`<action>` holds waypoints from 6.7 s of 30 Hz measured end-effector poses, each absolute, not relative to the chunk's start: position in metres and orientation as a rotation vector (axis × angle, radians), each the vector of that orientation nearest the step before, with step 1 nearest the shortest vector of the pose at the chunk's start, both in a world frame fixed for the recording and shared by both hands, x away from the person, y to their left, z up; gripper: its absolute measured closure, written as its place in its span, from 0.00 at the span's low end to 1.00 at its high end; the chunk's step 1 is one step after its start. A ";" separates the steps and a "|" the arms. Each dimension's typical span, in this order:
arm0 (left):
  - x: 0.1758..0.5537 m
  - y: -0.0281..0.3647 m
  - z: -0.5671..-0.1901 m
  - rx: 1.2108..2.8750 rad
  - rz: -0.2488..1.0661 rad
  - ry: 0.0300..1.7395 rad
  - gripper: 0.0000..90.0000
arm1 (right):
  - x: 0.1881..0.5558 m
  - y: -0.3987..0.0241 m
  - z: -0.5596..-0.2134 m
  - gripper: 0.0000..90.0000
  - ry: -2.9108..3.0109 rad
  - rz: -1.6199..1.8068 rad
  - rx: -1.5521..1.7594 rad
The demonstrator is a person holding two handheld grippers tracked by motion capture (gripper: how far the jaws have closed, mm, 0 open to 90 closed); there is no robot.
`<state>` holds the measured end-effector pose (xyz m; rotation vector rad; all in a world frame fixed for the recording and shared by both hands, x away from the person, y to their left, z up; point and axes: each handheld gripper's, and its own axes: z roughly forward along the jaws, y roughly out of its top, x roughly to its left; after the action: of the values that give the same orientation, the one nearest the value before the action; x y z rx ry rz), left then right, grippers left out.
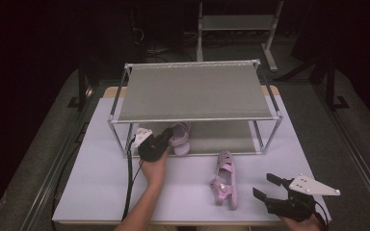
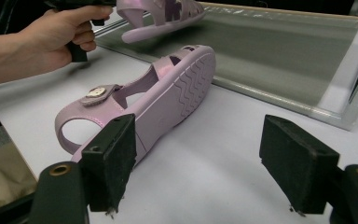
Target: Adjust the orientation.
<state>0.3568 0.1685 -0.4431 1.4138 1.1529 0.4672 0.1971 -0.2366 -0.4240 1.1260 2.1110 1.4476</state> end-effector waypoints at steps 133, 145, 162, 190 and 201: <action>0.252 0.246 -0.413 1.613 0.310 0.764 0.47 | 0.215 -0.171 -0.415 0.83 2.237 1.363 1.083; 0.248 0.242 -0.413 1.606 0.280 0.754 0.48 | 0.212 -0.192 -0.422 0.76 2.167 1.358 1.196; 0.247 0.240 -0.413 1.612 0.275 0.746 0.48 | 0.221 -0.228 -0.437 0.57 2.120 1.261 1.434; 0.248 0.237 -0.414 1.618 0.274 0.734 0.48 | 0.203 -0.211 -0.433 0.55 2.150 1.374 1.453; 0.248 0.237 -0.415 1.614 0.268 0.726 0.48 | 0.203 -0.209 -0.434 0.67 2.096 1.328 1.514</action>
<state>0.2477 0.2365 -0.4147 1.6143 0.7265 0.2680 0.2026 -0.2092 -0.4337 1.5140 2.0963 1.3279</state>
